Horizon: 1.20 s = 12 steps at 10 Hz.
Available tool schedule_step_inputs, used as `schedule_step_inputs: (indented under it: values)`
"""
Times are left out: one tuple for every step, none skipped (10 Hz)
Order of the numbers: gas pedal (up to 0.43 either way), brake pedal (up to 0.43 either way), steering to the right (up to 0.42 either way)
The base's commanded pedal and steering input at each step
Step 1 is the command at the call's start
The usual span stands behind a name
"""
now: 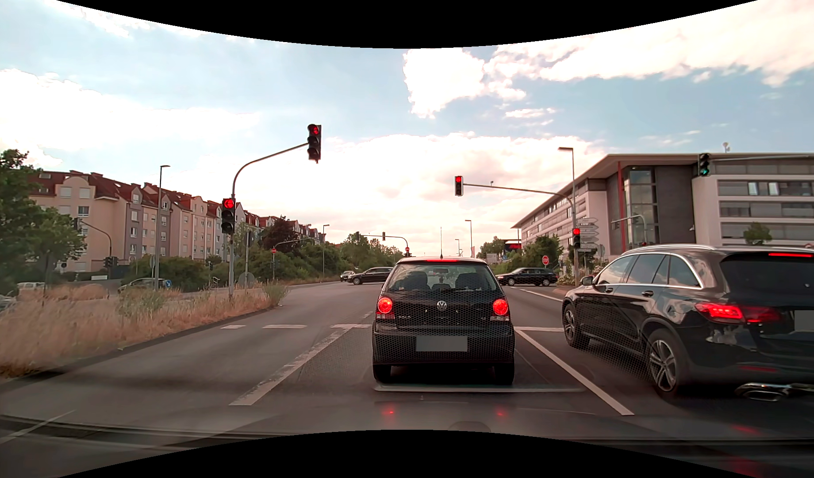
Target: Follow the waypoints while adhering to traffic rules and regulations
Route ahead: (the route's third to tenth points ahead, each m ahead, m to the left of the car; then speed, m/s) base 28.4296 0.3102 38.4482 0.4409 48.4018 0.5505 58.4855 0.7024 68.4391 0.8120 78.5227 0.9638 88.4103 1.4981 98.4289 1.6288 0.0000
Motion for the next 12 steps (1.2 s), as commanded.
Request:
schedule_step_inputs:
  values:
    - [0.0, 0.36, -0.002]
    - [0.0, 0.36, -0.002]
    - [0.0, 0.36, -0.003]
    - [0.0, 0.36, -0.003]
    - [0.0, 0.36, -0.003]
    - [0.0, 0.36, -0.003]
    - [0.0, 0.36, -0.002]
    - [0.0, 0.36, -0.002]
    - [0.0, 0.36, -0.003]
    - [0.0, 0.366, -0.003]
    - [0.0, 0.36, -0.002]
    - [0.0, 0.36, -0.003]
